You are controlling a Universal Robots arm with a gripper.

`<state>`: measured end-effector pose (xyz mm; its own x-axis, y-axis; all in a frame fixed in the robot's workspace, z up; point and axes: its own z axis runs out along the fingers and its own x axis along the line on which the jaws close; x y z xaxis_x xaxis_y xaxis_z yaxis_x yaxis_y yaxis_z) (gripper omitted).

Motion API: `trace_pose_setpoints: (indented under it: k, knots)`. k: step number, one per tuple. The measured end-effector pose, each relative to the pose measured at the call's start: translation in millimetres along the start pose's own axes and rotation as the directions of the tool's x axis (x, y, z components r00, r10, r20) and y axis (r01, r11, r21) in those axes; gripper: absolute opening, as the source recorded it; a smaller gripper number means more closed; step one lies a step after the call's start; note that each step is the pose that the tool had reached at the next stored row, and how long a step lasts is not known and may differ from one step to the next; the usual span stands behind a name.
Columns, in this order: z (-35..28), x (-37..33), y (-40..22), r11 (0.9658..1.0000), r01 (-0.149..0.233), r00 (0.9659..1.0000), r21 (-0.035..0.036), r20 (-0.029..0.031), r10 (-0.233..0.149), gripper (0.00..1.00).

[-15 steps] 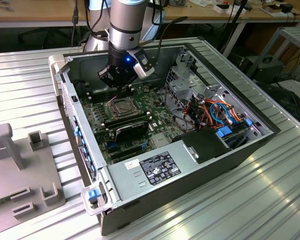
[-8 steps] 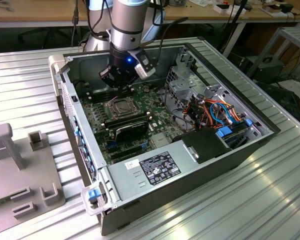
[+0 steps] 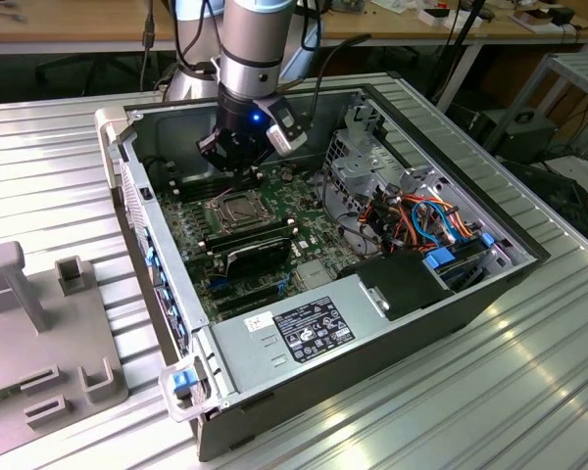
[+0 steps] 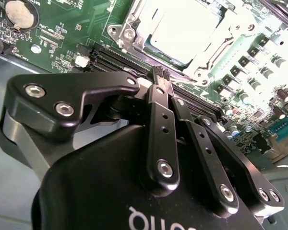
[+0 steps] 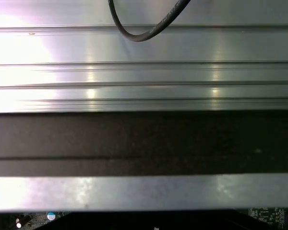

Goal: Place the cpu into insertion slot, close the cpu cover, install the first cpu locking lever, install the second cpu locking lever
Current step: 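Install the first cpu locking lever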

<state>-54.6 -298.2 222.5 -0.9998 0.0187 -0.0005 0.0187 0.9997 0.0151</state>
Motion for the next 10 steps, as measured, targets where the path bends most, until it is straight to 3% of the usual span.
trace_pose_setpoints:
  k: [10]
  knots:
    - [0.8,-1.2,0.0,1.0,0.0,1.0,0.0001,0.0,0.0,0.11]
